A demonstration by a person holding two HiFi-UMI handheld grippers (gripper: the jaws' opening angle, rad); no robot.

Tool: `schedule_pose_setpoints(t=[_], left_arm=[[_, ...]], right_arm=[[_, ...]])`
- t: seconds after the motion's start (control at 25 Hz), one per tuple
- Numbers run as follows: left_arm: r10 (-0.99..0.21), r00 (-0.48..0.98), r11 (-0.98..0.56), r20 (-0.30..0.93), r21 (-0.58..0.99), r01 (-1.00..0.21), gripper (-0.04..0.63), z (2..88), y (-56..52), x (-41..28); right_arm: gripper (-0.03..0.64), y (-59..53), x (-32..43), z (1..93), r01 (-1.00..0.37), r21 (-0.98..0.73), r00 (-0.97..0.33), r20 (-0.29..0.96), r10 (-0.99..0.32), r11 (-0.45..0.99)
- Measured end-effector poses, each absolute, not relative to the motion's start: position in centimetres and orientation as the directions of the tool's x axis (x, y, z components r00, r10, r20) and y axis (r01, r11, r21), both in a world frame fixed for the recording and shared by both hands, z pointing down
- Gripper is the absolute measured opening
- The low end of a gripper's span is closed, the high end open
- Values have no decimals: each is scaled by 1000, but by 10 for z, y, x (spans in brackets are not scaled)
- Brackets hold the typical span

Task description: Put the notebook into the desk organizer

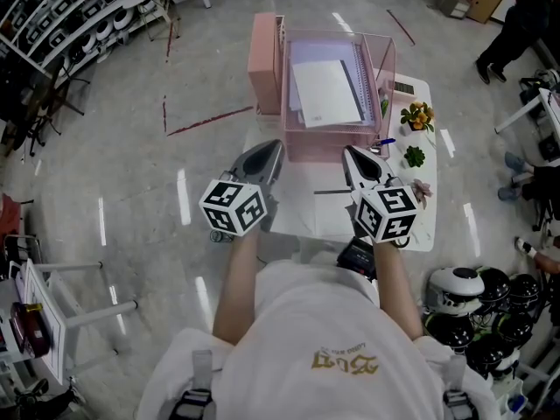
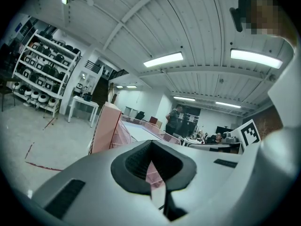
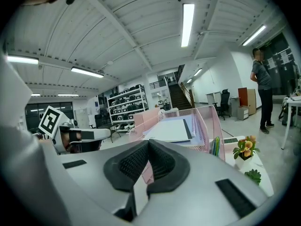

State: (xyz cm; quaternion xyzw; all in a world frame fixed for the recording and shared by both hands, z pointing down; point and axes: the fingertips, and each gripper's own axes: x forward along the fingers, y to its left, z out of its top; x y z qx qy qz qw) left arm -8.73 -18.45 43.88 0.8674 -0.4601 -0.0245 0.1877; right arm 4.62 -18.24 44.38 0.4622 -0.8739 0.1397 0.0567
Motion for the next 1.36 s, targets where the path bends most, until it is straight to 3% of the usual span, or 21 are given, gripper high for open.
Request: schedule_pose_setpoints(t=[1.36], left_arm=[[-805, 575, -511, 143, 326, -796, 15, 437, -184, -87]], right_arm=[[12, -183, 48, 445, -819, -196, -573, 234, -786, 539]])
